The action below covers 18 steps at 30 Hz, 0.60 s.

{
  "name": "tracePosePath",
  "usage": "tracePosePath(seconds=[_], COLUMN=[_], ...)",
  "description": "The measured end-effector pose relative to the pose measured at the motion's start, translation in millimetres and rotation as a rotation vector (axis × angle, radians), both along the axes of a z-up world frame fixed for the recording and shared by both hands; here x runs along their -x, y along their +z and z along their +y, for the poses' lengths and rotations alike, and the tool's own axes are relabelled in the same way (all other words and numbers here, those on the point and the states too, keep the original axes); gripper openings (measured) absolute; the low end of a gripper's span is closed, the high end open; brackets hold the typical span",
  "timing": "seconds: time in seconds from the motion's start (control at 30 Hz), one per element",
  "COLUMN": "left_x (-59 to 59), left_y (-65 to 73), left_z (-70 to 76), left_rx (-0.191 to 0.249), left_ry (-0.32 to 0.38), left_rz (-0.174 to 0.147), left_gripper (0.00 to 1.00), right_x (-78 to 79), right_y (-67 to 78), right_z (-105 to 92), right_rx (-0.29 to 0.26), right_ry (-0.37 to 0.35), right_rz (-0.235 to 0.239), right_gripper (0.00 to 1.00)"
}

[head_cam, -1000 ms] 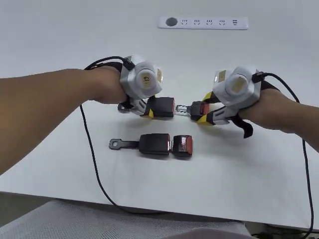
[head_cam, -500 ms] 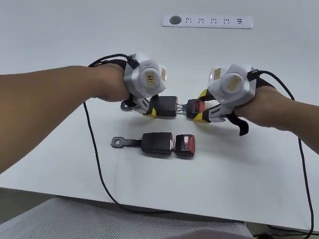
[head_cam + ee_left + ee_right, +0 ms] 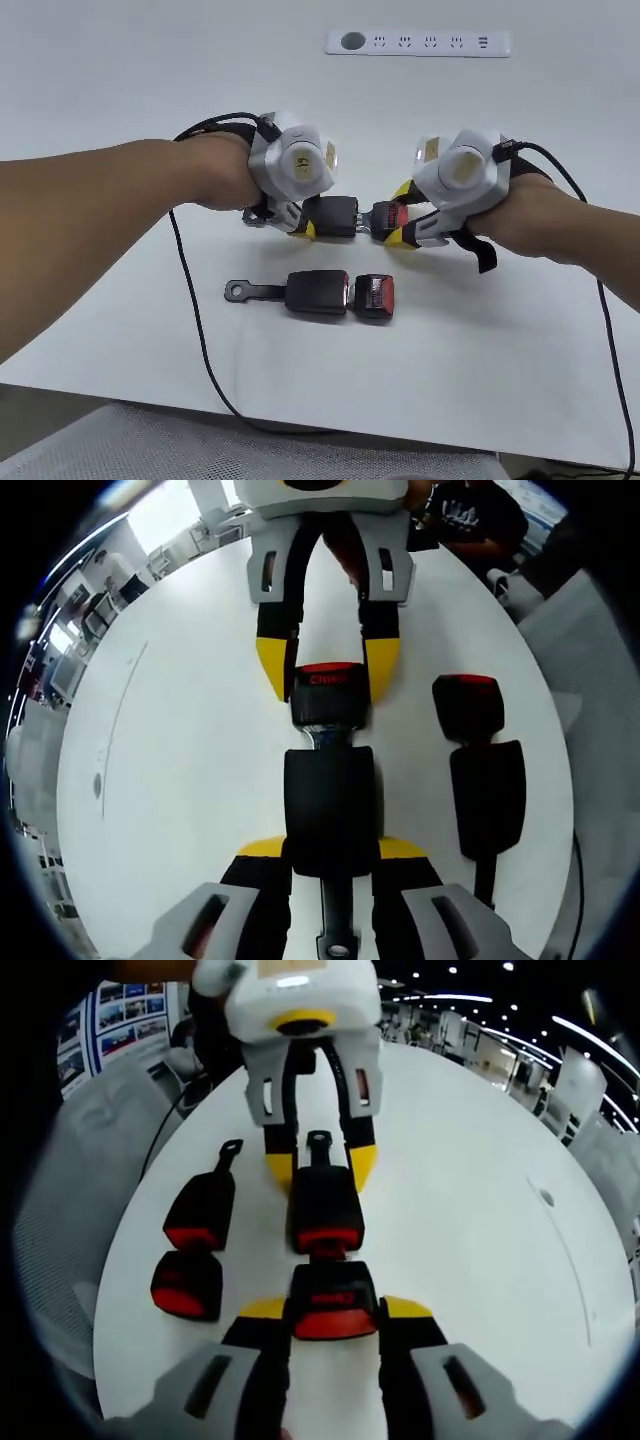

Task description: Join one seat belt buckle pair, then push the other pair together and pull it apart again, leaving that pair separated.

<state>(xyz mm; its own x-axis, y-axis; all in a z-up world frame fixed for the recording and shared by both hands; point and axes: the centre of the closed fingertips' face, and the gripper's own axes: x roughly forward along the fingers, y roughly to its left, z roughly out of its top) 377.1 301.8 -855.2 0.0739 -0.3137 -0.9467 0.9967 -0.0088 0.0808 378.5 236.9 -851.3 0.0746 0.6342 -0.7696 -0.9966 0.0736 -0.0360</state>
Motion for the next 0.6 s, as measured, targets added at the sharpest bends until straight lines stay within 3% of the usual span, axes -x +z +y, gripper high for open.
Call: tracePosePath(seconds=[0.27, 0.6], left_x=[-0.6, -0.4], left_y=[-1.1, -0.5], left_z=[1.6, 2.0], left_rx=[0.003, 0.034], left_ry=[0.033, 0.048], left_rz=[0.008, -0.002], left_gripper=[0.30, 0.31], right_x=[-1.3, -1.0], right_y=[-1.8, -4.1], right_z=[8.9, 4.5], right_rx=[0.010, 0.011], right_ry=[-0.009, 0.011], right_rz=[0.003, 0.007], right_gripper=[0.33, 0.34])
